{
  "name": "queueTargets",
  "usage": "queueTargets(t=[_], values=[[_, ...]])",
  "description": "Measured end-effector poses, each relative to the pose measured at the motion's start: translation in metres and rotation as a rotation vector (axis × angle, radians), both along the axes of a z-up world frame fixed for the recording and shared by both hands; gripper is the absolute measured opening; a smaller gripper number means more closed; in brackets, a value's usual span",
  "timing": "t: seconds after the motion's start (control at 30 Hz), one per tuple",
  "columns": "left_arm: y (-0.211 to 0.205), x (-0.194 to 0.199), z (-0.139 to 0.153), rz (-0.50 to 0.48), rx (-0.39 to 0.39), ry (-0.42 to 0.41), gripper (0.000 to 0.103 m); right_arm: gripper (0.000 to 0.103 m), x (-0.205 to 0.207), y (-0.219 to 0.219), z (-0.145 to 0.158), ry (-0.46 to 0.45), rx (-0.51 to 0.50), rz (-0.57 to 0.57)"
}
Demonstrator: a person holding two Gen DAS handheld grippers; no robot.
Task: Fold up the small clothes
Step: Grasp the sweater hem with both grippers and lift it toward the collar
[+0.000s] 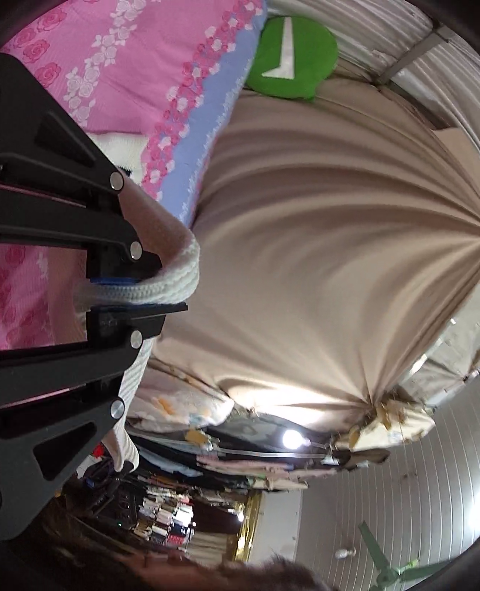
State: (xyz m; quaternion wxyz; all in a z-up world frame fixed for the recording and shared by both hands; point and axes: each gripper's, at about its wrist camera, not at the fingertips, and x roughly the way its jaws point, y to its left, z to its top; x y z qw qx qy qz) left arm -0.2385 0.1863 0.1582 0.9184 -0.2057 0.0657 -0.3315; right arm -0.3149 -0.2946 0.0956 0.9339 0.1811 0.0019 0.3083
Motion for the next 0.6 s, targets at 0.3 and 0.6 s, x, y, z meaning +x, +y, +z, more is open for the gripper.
queueTargets(t=[0.3, 0.6], values=[[-0.039, 0.164, -0.052, 0.095, 0.137, 0.447, 0.006, 0.011, 0.162, -0.027, -0.060, 0.378, 0.124, -0.083], [-0.050, 0.255, -0.121, 0.220, 0.239, 0.695, 0.006, 0.011, 0.267, -0.029, -0.103, 0.650, 0.133, -0.132]])
